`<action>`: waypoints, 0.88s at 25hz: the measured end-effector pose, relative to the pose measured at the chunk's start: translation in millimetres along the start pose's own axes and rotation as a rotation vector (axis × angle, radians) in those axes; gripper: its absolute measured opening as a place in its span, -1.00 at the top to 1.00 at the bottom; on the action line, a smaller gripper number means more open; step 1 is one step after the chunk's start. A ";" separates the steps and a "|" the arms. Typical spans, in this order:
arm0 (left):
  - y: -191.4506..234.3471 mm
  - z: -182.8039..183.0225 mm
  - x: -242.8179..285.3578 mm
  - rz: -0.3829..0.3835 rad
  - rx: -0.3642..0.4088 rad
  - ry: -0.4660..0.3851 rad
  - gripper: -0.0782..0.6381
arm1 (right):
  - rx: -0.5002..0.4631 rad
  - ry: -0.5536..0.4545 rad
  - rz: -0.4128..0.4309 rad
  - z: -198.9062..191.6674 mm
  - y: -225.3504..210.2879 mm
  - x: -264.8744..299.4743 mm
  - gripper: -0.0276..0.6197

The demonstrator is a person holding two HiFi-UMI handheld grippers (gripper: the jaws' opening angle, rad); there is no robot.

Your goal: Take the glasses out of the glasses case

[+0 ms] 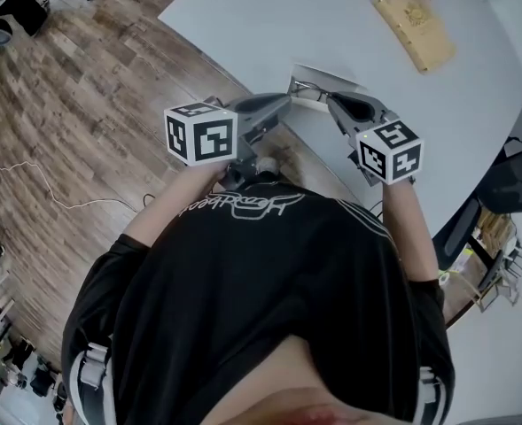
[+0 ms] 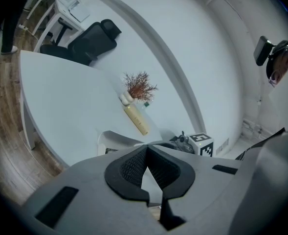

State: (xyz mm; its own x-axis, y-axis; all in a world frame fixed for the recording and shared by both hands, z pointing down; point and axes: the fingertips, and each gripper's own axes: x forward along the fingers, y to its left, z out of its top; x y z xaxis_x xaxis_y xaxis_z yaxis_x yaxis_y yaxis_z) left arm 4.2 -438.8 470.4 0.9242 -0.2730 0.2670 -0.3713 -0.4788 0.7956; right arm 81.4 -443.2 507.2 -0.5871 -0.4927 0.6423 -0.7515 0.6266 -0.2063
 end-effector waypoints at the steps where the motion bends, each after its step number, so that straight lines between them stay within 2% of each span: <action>1: 1.9 -1.5 0.2 0.002 -0.002 0.003 0.76 | -0.005 0.014 0.008 -2.5 -1.0 3.8 0.88; 4: 8.4 -3.1 0.4 0.011 -0.007 0.006 0.76 | -0.080 0.059 -0.008 -7.2 -6.7 11.7 0.88; 9: 15.2 -2.7 1.7 0.021 -0.009 0.009 0.76 | -0.325 0.178 -0.063 -19.2 -14.2 21.5 0.86; 12: 16.7 -4.4 3.8 0.025 -0.008 0.014 0.76 | -0.437 0.245 -0.062 -29.1 -16.6 25.7 0.75; 16: 19.3 -9.6 5.7 0.030 -0.014 0.023 0.76 | -0.523 0.295 -0.058 -36.6 -17.1 31.6 0.70; 22: 22.2 -13.7 8.5 0.036 -0.019 0.035 0.76 | -0.600 0.357 -0.074 -46.6 -23.3 41.3 0.69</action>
State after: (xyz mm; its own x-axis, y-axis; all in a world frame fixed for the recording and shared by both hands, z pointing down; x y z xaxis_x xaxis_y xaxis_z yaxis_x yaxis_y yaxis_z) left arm 5.1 -440.3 497.8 0.9128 -0.2604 0.3146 -0.4032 -0.4529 0.7952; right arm 88.6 -449.9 572.9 -0.3291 -0.3826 0.8633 -0.4293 0.8749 0.2241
